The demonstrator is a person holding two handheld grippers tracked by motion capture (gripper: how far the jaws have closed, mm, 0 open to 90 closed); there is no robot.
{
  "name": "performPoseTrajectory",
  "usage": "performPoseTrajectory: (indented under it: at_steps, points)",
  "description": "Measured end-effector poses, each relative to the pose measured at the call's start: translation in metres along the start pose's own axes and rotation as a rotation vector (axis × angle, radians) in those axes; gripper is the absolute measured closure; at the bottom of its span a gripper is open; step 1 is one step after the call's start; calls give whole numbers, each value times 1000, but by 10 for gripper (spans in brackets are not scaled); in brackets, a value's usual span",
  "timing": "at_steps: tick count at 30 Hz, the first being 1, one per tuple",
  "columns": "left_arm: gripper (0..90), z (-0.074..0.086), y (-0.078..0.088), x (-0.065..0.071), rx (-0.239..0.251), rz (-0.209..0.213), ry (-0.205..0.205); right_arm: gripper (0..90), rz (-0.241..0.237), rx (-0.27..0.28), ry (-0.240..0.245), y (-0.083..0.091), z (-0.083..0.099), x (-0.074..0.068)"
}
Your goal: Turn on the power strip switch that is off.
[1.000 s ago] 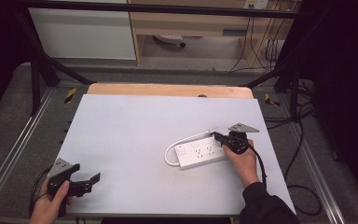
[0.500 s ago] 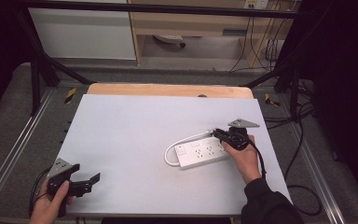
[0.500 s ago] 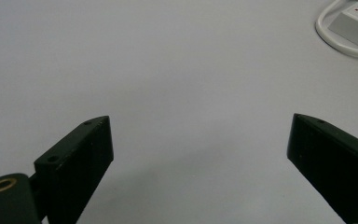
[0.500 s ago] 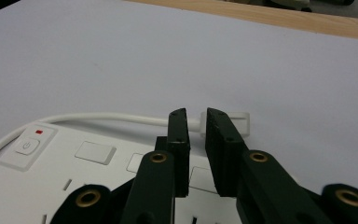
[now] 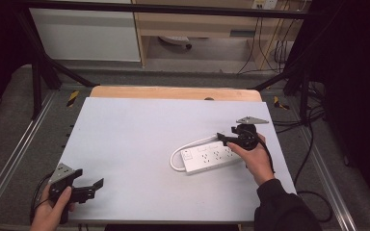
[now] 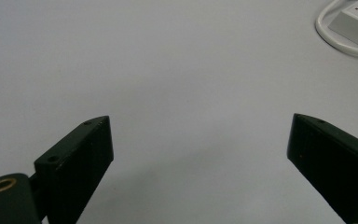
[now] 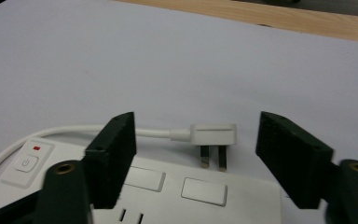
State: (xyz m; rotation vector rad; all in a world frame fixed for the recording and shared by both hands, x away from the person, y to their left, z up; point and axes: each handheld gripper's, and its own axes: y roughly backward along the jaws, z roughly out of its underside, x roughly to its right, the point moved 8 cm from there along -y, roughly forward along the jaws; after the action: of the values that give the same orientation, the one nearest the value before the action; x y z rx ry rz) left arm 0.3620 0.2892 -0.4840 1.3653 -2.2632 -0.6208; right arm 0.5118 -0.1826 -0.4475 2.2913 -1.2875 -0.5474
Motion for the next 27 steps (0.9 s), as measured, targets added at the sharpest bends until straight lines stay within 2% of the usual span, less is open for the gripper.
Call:
performPoseTrajectory:
  at_steps: [4,8,13,19,27]
  points:
    - [69,0,0,0,0,1,2,88,8,-11,-23,2,-6,0]
    - [69,0,0,0,0,2,0,38,8,-3,-22,3,-11,0]
    - [69,0,0,0,-2,3,-1,53,37,40,-19,4,-18,3]
    - [69,0,1,1,0,4,-1,59,31,57,-33,7,-25,3]
    - [69,0,0,1,-2,2,-1,63,34,80,-24,14,-34,4]
